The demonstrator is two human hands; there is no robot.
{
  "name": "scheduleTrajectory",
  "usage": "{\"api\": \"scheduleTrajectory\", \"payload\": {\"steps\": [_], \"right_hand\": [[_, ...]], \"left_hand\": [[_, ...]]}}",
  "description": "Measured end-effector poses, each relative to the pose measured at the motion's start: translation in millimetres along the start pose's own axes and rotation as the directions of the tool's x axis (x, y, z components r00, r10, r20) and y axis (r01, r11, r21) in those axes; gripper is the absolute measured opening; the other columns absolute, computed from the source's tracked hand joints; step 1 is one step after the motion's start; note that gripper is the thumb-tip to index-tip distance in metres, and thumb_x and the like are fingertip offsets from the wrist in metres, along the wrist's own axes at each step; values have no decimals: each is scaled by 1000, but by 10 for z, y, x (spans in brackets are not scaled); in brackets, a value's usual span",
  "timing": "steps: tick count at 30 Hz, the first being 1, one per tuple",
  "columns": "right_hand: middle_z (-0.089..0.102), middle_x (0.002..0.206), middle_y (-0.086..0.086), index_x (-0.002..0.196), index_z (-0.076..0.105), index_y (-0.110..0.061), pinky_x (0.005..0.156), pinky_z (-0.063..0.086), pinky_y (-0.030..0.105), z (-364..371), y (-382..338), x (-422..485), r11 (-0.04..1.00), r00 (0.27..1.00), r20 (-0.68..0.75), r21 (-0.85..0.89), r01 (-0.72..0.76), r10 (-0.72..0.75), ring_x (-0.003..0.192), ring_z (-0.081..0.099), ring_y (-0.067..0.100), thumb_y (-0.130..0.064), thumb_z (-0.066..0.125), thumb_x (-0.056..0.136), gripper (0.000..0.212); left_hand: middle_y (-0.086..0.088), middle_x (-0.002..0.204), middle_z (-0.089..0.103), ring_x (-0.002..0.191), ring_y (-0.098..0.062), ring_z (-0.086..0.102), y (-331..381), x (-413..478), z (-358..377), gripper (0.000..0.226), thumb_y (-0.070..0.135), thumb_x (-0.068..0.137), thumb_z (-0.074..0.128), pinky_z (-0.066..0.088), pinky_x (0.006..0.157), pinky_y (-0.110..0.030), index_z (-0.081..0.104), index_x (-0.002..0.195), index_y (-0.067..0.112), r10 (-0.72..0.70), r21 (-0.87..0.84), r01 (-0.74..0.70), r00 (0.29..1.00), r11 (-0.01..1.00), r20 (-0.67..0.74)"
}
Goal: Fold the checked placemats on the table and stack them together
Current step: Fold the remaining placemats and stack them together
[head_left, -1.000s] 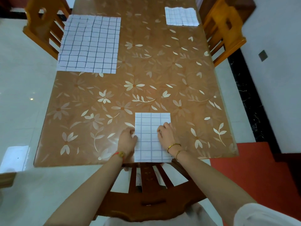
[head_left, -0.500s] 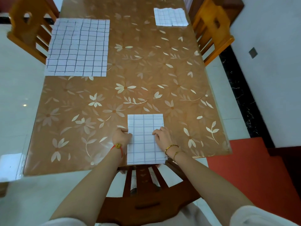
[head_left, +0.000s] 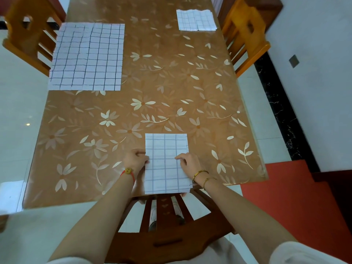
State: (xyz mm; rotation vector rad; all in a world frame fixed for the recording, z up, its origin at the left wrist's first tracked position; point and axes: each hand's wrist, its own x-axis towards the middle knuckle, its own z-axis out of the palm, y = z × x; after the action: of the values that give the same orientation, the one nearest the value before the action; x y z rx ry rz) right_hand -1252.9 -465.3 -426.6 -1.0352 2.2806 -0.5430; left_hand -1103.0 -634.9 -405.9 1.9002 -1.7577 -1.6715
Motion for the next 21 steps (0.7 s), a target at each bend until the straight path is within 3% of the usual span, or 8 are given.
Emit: {"api": "scheduleTrajectory", "payload": {"steps": [4, 7, 10, 13, 15, 18, 21], "right_hand": [[62, 75, -16, 99, 75, -19, 63, 51, 24, -13, 6, -15, 955, 990, 16, 261, -139, 140, 64, 57, 9, -6, 45, 95, 33], [67, 69, -5, 87, 72, -16, 61, 53, 33, -42, 21, -12, 862, 959, 25, 432, -265, 283, 69, 62, 21, -2, 42, 94, 34], [67, 61, -2, 86, 64, -13, 51, 42, 27, -62, 28, 7, 759, 915, 50, 542, -361, 400, 60, 51, 21, -6, 43, 96, 25], [70, 63, 4, 99, 56, -12, 45, 40, 25, -43, 41, 87, 632, 853, 101, 628, -454, 513, 51, 51, 17, -18, 39, 101, 19], [70, 69, 11, 111, 55, -3, 40, 41, 24, -42, 45, 123, 525, 821, 166, 697, -489, 546, 45, 54, 15, -24, 30, 104, 33], [66, 75, 10, 108, 59, -2, 49, 50, 28, -110, 12, 72, 431, 796, 177, 762, -483, 580, 58, 62, 18, -38, 22, 105, 52], [65, 80, 9, 101, 62, -10, 57, 47, 26, -175, 15, 6, 379, 789, 217, 785, -491, 574, 72, 61, 19, -44, 20, 104, 54]], "left_hand": [[-5, 70, 73, 77, -25, 74, -101, 54, -60, 15, -4, 77, 70, 60, 84, -42, 71, 85, 9, 14, -38, -13, 999, 999, 29], [-5, 70, 73, 77, -24, 75, -143, 42, -78, 14, -4, 79, 71, 60, 84, -42, 70, 77, 10, 47, -50, -45, 998, 998, 36], [-4, 72, 73, 76, -21, 74, -161, 18, -95, 16, -2, 81, 72, 60, 85, -40, 68, 75, 13, 88, -23, -87, 996, 996, 35], [-3, 73, 74, 72, -13, 73, -206, 10, -134, 14, -1, 81, 73, 60, 83, -34, 72, 78, 12, 148, 4, -148, 987, 989, 56], [-7, 82, 75, 79, -16, 72, -226, -6, -154, 14, -4, 84, 67, 58, 77, -23, 75, 84, 8, 191, 28, -194, 978, 981, 78], [-10, 88, 74, 78, -13, 67, -226, -48, -194, 13, -6, 86, 65, 50, 62, -6, 74, 86, 3, 234, 45, -237, 969, 970, 75], [-9, 90, 74, 83, -16, 67, -246, -51, -221, 11, -5, 84, 66, 50, 66, -13, 74, 84, 2, 234, 49, -239, 968, 970, 92]]}}
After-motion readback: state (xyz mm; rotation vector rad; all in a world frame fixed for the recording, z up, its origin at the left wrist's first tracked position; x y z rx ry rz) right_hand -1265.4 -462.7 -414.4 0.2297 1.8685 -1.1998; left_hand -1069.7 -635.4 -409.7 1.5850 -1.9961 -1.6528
